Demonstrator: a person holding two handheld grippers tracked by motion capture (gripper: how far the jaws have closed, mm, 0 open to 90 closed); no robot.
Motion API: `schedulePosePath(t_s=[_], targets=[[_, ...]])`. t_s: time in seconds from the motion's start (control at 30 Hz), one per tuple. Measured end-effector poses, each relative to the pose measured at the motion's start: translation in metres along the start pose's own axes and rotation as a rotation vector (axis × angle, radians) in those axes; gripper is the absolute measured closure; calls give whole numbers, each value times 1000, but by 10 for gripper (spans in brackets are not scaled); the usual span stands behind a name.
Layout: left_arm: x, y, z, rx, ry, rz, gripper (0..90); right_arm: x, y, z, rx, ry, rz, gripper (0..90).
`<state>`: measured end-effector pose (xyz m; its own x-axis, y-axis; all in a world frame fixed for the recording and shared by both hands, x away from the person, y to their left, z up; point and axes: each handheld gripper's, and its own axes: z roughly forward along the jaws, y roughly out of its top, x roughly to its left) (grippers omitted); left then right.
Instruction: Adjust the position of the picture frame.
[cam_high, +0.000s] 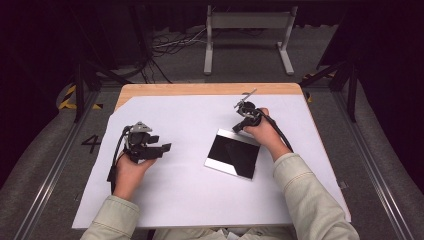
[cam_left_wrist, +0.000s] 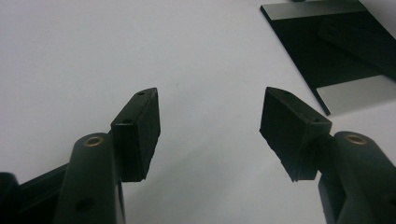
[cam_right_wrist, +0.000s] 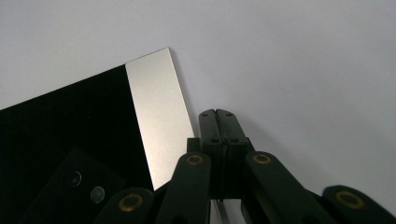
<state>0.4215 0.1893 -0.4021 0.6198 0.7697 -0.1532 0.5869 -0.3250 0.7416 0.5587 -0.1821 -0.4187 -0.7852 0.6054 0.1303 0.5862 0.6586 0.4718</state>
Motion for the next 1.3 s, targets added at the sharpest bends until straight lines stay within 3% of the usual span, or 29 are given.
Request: schedulePosePath(t_s=[0.37, 1.07, 1.27, 1.3], targets=[[-1, 2, 3, -1, -4, 11, 386, 30, 7, 9, 26, 50, -107, 900], [-3, 4, 6, 11, -16, 13, 386, 68, 12, 20, 46, 140, -205, 900], [-3, 4, 8, 7, -18, 15, 385, 71, 12, 20, 44, 136, -212, 900], [-3, 4, 8, 7, -15, 20, 386, 71, 12, 18, 30, 116, -214, 900]])
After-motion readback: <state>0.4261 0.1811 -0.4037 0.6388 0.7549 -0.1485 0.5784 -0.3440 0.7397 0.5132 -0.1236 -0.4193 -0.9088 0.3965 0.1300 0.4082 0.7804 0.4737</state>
